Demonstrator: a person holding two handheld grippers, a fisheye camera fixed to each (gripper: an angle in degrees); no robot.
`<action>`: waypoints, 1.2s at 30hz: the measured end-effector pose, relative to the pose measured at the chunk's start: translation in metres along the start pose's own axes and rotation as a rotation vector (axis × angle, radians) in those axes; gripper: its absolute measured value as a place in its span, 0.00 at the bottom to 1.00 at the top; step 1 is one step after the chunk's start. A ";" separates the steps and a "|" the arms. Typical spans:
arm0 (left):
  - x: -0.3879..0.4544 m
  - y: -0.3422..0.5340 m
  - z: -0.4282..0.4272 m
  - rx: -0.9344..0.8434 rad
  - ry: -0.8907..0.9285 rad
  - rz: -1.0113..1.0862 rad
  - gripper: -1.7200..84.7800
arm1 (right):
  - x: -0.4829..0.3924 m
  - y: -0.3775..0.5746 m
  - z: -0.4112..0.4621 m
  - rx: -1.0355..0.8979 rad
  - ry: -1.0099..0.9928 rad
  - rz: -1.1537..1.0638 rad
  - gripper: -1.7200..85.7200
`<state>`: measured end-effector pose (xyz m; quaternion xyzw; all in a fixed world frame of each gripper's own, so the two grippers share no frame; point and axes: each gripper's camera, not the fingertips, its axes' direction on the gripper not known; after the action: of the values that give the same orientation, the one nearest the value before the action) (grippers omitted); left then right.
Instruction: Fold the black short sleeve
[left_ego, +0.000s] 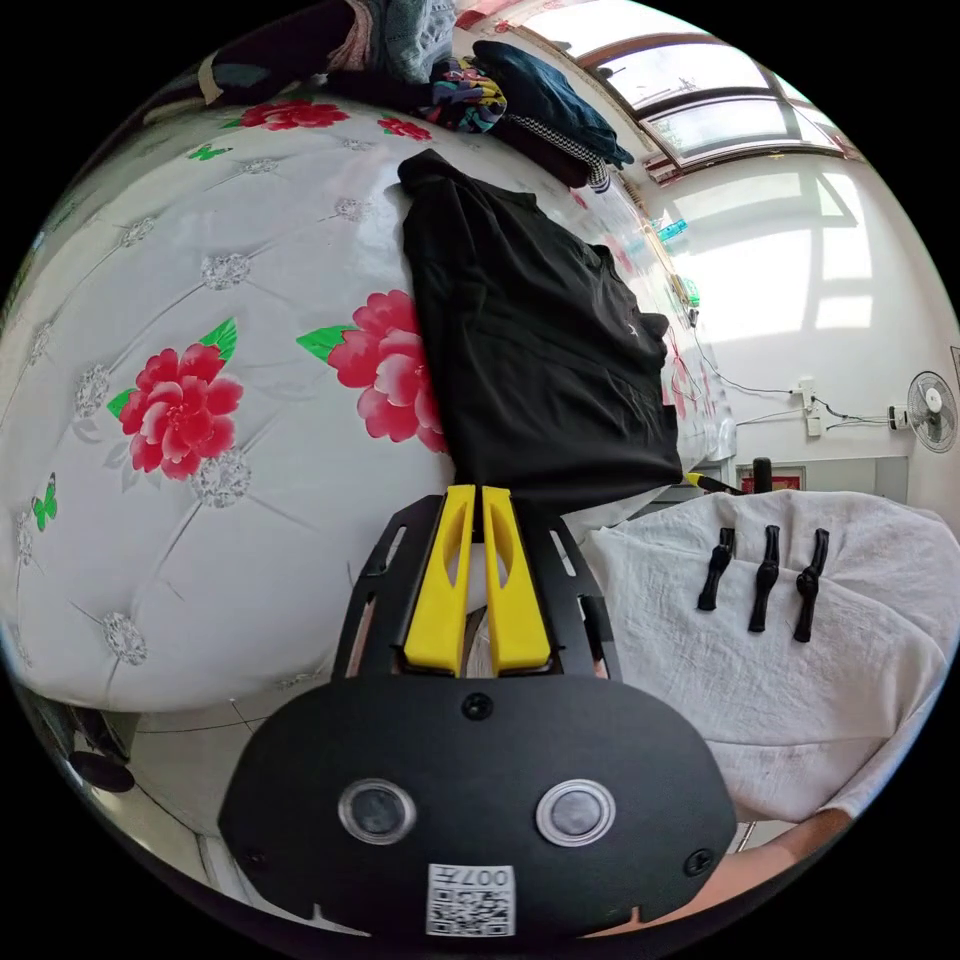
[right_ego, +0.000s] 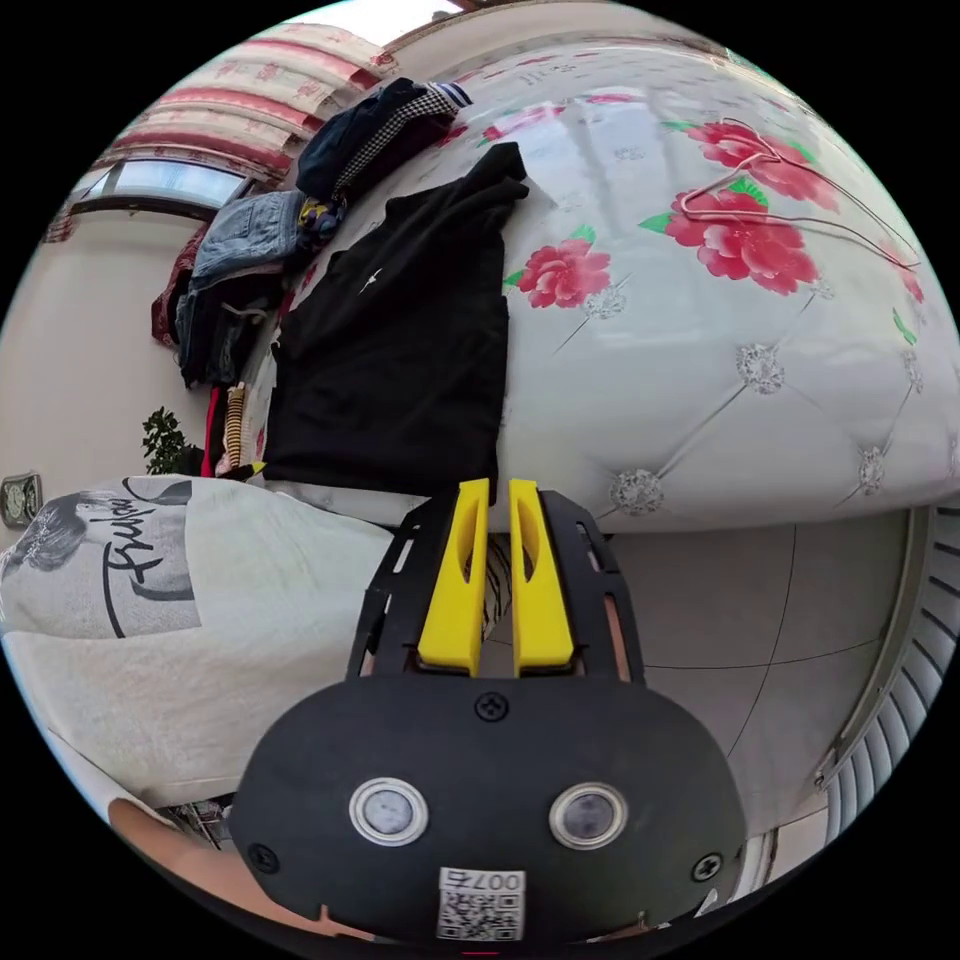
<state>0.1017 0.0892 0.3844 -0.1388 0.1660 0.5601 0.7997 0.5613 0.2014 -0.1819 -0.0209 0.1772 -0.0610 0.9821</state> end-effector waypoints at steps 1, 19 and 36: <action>0.001 0.003 -0.007 0.016 -0.005 -0.001 0.01 | -0.001 -0.003 -0.008 0.024 -0.008 -0.006 0.04; 0.034 -0.097 0.022 0.069 -0.279 0.124 0.08 | -0.040 -0.090 0.035 0.071 0.143 -0.119 0.02; -0.025 -0.071 -0.026 0.186 -0.144 -0.071 0.02 | -0.008 -0.101 0.020 0.136 0.059 0.026 0.02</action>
<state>0.1579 0.0333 0.3736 -0.0291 0.1543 0.5219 0.8384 0.5496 0.1027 -0.1543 0.0500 0.2016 -0.0605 0.9763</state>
